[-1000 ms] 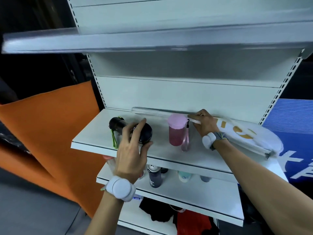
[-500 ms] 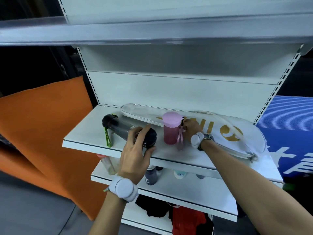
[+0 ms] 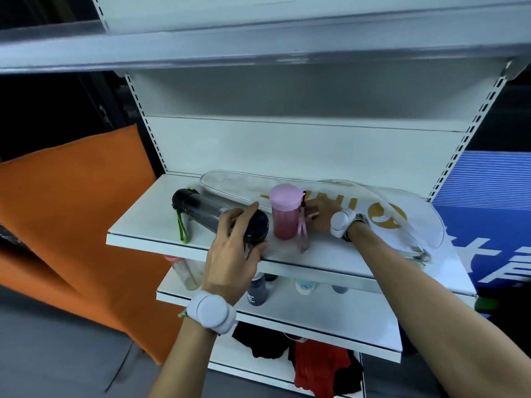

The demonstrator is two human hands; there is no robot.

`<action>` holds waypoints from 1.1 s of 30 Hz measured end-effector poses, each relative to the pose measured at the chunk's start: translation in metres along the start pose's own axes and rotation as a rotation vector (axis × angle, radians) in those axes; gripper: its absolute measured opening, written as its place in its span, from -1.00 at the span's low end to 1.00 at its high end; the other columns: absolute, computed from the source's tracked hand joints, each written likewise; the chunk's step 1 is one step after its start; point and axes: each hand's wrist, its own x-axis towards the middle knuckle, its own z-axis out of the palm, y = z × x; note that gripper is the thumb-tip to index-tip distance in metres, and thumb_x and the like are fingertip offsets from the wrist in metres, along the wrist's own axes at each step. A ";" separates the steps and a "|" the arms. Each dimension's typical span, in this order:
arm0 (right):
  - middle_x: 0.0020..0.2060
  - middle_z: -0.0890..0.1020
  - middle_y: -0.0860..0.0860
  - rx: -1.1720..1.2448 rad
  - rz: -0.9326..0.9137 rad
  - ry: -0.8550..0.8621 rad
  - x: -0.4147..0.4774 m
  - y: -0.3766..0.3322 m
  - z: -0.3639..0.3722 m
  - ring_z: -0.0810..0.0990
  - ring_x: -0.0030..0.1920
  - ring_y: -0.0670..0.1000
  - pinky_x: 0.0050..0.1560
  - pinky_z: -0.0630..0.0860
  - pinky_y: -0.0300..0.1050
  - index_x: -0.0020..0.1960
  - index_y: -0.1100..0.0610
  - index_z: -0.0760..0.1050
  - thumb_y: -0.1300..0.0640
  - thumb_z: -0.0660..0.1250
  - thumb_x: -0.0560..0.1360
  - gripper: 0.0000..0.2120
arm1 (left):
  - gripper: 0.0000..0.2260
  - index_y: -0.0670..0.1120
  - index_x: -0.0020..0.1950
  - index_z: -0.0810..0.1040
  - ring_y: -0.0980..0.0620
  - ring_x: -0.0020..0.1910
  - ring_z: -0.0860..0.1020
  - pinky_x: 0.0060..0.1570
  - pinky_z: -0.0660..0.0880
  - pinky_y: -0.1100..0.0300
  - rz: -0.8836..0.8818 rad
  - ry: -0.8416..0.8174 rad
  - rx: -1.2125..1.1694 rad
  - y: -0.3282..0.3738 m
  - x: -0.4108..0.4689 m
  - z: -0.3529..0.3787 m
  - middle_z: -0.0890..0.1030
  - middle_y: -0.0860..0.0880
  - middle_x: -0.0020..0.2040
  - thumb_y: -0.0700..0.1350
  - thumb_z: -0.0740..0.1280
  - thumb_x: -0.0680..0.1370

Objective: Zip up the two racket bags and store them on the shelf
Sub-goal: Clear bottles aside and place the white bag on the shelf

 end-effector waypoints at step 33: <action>-0.15 0.69 -0.02 0.396 0.568 0.271 -0.219 0.135 0.128 0.67 -0.09 0.05 -0.05 0.63 -0.06 0.06 -0.05 0.50 0.03 0.54 0.24 -0.57 | -0.56 -0.08 0.31 0.59 -0.10 0.28 0.51 0.29 0.43 -0.02 0.282 -0.341 0.092 0.016 -0.048 0.151 0.59 -0.05 0.27 0.17 0.25 0.58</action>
